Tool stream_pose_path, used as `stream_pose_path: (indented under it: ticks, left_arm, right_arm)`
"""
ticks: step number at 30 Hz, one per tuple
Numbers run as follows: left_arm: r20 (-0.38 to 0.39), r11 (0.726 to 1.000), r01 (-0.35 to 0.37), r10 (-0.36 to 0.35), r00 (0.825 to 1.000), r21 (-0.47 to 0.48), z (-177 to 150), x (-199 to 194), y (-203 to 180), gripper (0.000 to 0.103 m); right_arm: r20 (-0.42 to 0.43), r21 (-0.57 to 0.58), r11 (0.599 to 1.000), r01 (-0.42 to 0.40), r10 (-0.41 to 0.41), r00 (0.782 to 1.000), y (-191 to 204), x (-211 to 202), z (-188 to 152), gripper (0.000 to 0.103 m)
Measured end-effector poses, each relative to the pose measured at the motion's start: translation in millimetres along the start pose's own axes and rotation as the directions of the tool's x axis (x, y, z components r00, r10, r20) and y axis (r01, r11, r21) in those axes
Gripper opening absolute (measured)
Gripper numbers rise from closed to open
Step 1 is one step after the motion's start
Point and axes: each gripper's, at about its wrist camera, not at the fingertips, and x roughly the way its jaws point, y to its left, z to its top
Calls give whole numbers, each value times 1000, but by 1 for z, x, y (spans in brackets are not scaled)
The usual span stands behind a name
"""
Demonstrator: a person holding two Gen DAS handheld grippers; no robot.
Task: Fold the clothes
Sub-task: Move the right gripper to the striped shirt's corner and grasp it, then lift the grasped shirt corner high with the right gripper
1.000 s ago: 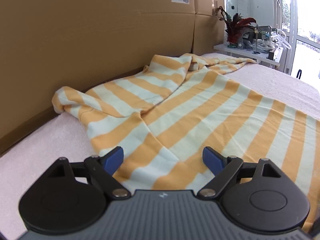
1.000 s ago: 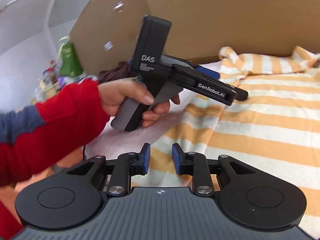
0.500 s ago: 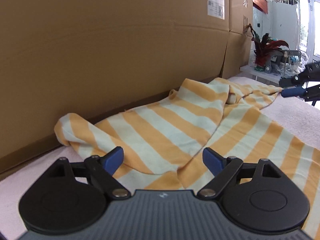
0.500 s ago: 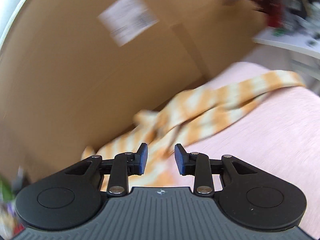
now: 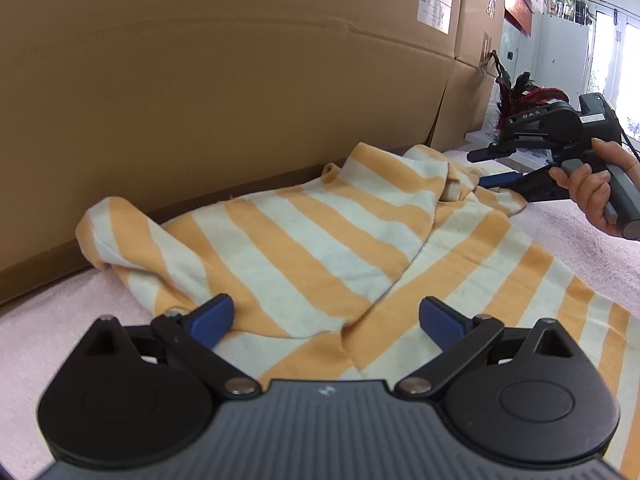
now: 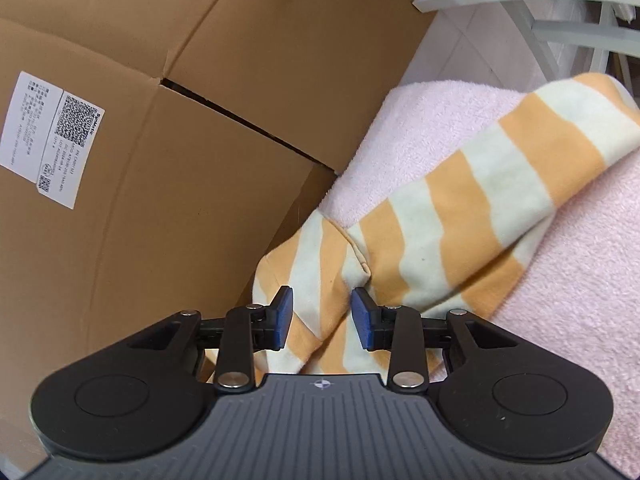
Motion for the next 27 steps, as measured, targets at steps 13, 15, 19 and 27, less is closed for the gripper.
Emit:
stream_pose_path:
  ticks: [13,15,19,27]
  left_arm:
    - [-2,1000,18,-18,1000,-2,1,0,1,102]
    - [-2,1000,24,-24,1000,-7,1,-1,2,102]
    - [-2,1000,27,-27,1000,-7,1,-1,2,102]
    - [19,994,105,-104,994,-37,0,-6,10,102]
  right_arm:
    - [157,-71,992,106,-93,983,18,10,-16,26]
    - [181,-80,989,123,-107,978,21,12,-19,16]
    - [219,-157,981,114,-78,973,29,3,-17,13]
    - [465,-127,985,118,-46,884,16,-54,-6,13]
